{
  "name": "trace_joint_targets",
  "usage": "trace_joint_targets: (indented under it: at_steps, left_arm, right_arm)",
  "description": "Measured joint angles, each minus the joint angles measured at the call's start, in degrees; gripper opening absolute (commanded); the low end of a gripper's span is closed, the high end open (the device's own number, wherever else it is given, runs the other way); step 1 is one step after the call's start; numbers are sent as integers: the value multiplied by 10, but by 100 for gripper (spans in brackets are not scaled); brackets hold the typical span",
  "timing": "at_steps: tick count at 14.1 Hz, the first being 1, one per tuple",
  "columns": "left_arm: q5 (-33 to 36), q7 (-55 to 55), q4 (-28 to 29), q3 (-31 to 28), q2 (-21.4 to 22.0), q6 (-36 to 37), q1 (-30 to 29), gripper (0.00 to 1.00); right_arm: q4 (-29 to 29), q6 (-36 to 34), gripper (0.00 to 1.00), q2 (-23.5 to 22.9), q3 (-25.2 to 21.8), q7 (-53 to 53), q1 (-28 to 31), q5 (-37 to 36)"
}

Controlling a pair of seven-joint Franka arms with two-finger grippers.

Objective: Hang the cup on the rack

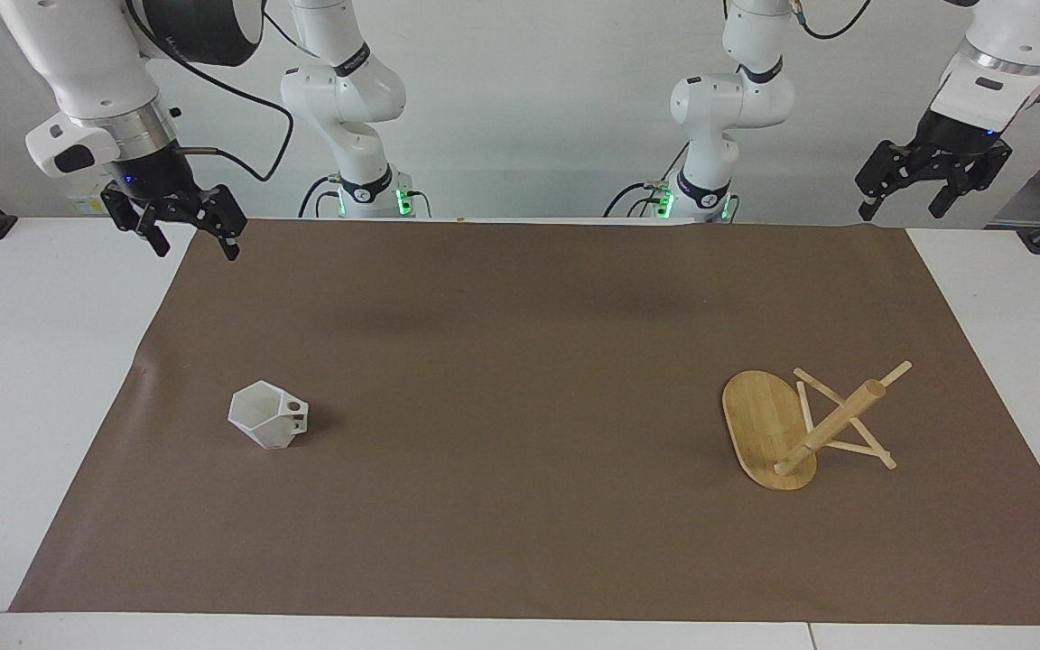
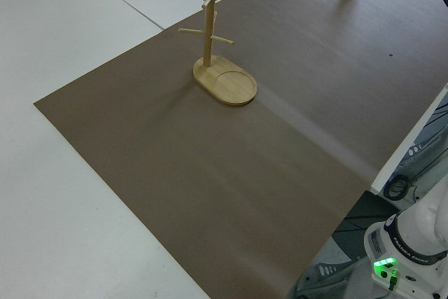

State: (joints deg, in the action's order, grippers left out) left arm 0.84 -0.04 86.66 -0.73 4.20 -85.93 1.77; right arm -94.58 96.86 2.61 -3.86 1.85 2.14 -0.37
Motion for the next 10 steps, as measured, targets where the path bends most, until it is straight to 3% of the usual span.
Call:
trace_joint_targets:
  at_steps: [10]
  left_arm:
    - [0, 0, 0, 0, 0, 0, 0, 100]
  right_arm:
    - [-25, 15, 100, 4, -5, 5, 2, 0]
